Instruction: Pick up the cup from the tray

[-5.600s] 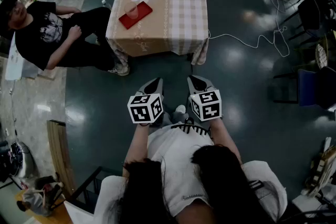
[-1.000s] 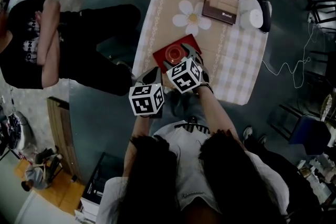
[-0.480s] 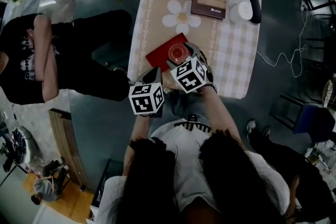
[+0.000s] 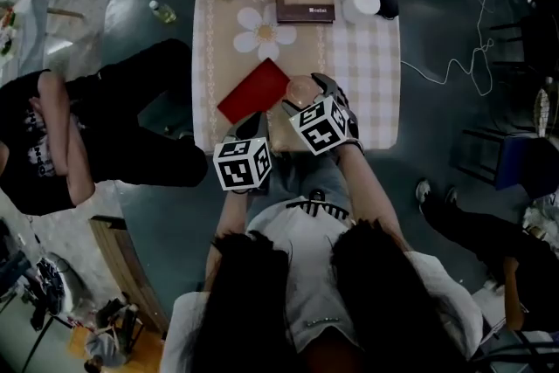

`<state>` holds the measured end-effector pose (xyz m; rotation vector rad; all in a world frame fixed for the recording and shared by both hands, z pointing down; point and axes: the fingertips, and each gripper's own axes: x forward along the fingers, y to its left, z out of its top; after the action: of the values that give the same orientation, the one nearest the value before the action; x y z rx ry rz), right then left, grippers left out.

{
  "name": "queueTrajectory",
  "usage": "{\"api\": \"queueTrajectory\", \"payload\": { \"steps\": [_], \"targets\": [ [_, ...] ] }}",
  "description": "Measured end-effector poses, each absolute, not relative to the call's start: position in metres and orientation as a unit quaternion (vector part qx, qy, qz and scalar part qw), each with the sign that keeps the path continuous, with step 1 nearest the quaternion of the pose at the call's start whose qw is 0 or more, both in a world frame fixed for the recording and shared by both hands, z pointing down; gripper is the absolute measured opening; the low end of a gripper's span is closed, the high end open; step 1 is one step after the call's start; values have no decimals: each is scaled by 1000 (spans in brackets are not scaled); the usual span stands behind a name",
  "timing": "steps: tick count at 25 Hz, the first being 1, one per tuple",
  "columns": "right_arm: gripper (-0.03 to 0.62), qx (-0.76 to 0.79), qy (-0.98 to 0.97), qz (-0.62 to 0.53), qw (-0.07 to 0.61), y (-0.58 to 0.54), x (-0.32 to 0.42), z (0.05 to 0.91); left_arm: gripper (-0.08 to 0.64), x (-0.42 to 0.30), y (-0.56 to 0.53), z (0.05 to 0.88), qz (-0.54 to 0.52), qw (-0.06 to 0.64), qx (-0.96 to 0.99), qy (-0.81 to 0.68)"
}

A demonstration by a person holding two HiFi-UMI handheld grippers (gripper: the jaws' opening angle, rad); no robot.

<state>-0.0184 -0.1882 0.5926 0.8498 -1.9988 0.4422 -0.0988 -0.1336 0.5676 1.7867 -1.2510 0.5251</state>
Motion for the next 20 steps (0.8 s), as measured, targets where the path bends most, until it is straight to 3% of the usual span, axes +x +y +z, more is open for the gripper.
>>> {"api": "queueTrajectory", "payload": {
  "steps": [20],
  "targets": [
    [391, 399, -777, 231, 428, -179, 51, 614, 8, -61, -139, 571, 237, 429, 732, -473]
  ]
}}
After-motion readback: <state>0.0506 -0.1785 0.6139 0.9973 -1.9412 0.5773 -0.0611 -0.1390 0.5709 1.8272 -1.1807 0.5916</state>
